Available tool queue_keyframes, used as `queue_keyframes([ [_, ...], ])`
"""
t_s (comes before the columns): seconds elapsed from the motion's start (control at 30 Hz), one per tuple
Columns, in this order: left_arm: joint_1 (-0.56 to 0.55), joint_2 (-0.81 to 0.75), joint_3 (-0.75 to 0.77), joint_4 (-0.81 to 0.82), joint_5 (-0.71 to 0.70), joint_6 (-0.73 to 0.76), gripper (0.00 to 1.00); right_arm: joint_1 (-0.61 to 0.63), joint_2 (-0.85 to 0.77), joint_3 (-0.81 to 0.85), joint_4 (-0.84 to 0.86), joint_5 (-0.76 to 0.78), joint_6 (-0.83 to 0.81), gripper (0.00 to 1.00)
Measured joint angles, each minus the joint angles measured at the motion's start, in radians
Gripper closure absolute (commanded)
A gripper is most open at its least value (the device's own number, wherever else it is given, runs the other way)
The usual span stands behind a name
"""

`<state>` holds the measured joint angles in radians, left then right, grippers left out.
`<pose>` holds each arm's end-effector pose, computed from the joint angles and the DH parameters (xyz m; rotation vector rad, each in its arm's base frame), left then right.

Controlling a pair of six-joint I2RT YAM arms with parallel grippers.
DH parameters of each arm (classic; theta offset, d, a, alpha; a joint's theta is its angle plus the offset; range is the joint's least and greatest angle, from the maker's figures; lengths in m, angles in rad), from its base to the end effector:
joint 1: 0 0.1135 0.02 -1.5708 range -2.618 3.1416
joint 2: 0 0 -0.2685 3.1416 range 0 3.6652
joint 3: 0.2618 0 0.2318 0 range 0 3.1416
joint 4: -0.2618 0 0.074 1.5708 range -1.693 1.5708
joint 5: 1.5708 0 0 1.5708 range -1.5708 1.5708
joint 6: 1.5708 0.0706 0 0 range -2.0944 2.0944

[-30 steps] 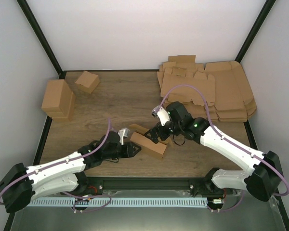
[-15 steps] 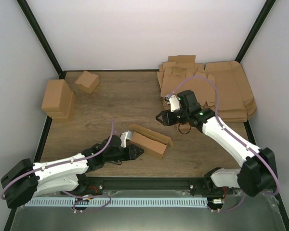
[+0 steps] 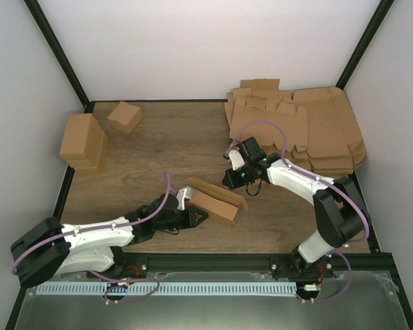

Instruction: Fold the paper box

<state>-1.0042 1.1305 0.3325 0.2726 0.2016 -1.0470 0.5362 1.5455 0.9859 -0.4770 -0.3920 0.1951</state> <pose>0.1108 -0.2005 0.1662 0.0897 2.4345 -1.3256 0.2490 0.1794 0.1941 -0.5986 2.6177 0.7595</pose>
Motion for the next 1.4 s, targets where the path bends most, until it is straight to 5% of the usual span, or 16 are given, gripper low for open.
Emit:
queue_keyframes([
  [0.9,-0.006,0.15,0.041,0.074,-0.01,0.003,0.96,0.142,0.039,-0.035,0.029,-0.111,0.029,0.99],
  [1.4,-0.005,0.025,0.076,-0.081,-0.074,0.053,0.93,0.09,-0.048,-0.032,-0.002,0.021,0.069,0.8],
])
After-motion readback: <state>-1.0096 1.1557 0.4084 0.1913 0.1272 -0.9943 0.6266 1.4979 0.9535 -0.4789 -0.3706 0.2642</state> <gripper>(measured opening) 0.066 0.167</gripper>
